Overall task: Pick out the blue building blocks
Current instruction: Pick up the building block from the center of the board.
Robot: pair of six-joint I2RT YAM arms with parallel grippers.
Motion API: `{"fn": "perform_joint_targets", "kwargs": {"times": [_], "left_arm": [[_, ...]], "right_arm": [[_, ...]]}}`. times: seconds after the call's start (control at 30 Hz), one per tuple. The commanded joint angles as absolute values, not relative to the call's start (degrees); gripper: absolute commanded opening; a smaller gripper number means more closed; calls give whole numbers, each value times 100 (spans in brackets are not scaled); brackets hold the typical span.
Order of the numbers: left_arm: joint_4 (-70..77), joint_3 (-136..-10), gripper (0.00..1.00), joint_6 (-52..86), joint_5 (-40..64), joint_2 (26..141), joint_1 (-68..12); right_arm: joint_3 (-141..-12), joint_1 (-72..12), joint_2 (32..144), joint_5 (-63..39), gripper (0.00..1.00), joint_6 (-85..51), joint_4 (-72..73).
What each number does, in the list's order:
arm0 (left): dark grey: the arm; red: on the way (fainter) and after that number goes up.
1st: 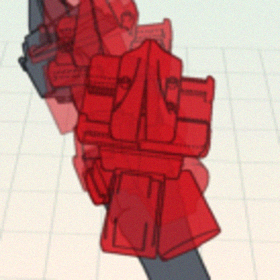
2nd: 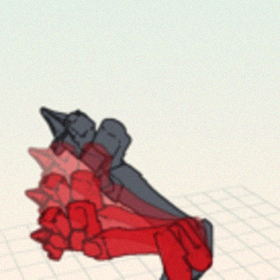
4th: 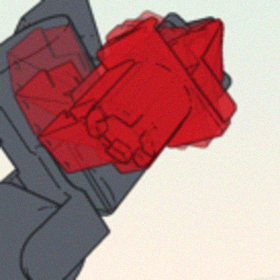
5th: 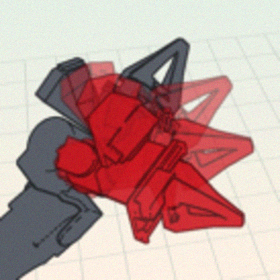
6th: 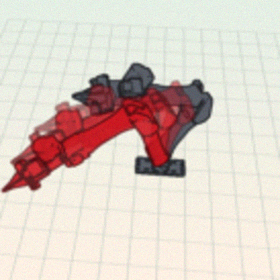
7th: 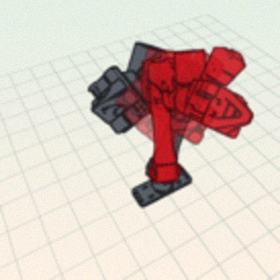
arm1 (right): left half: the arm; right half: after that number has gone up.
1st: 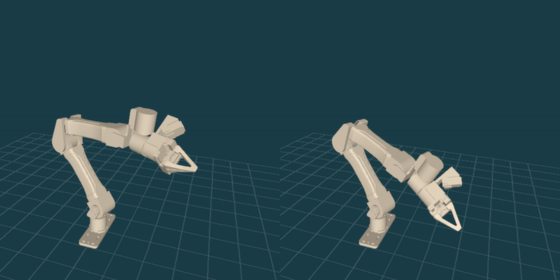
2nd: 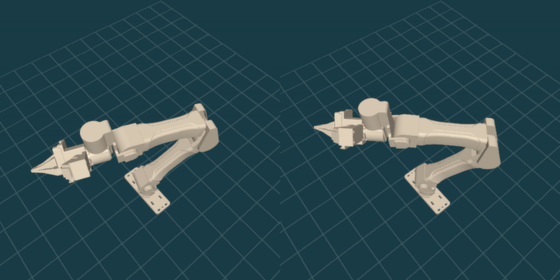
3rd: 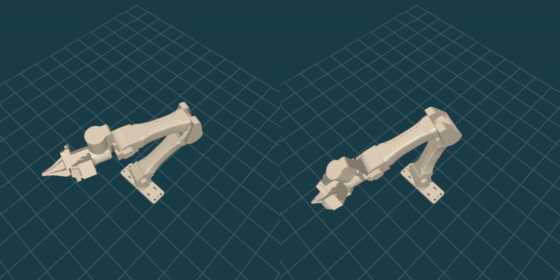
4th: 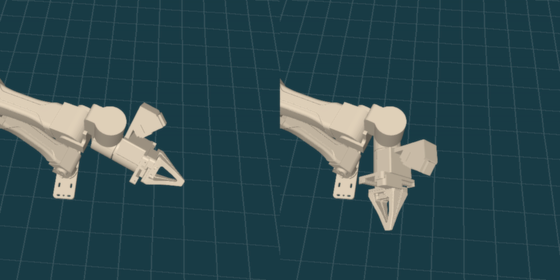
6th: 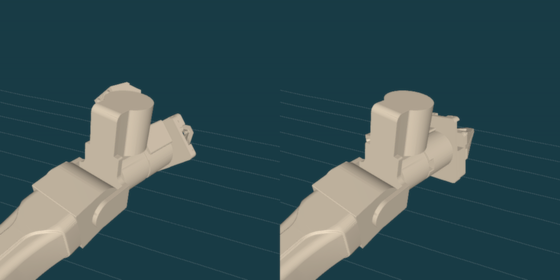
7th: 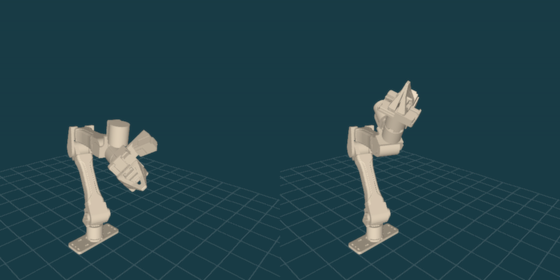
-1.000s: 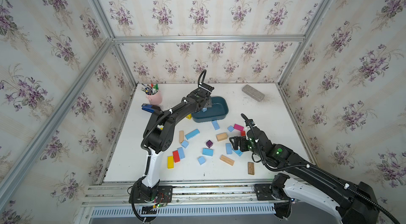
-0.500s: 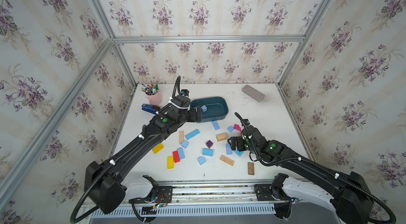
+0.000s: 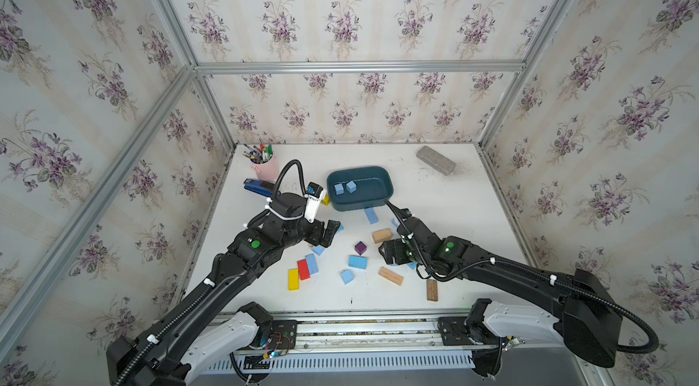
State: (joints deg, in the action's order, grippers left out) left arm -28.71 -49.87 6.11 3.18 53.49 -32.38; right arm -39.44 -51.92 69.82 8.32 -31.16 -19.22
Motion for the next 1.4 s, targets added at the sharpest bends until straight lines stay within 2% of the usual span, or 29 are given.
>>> {"fn": "perform_joint_targets", "kwargs": {"times": [0.0,0.33,0.87,1.0,1.17,1.3,1.37], "left_arm": [[-2942,-4846,99,321,505,5149,-3236],[-2944,-4352,99,133,535,4367,-3243],[-2943,-4219,99,241,371,4074,-3237],[-2944,-4219,99,233,369,4104,-3241],[-2944,-4219,99,238,354,4113,-3239],[-2948,-4210,99,238,299,4083,-3243],[-2961,-4210,99,240,261,4065,-3237]], "right_arm": [[-4088,-5368,7230,848,95,-3142,-1872],[-4619,-5702,8061,-22,91,-1910,-1533],[-5314,-5968,9520,-77,57,-1345,-1551],[-5396,-5971,9695,-62,46,-1275,-1489],[-5493,-5972,9877,-97,36,-1231,-1477],[-5536,-5985,9954,-73,33,-1238,-1452],[-5546,-5992,9949,-72,23,-1243,-1441]]}}
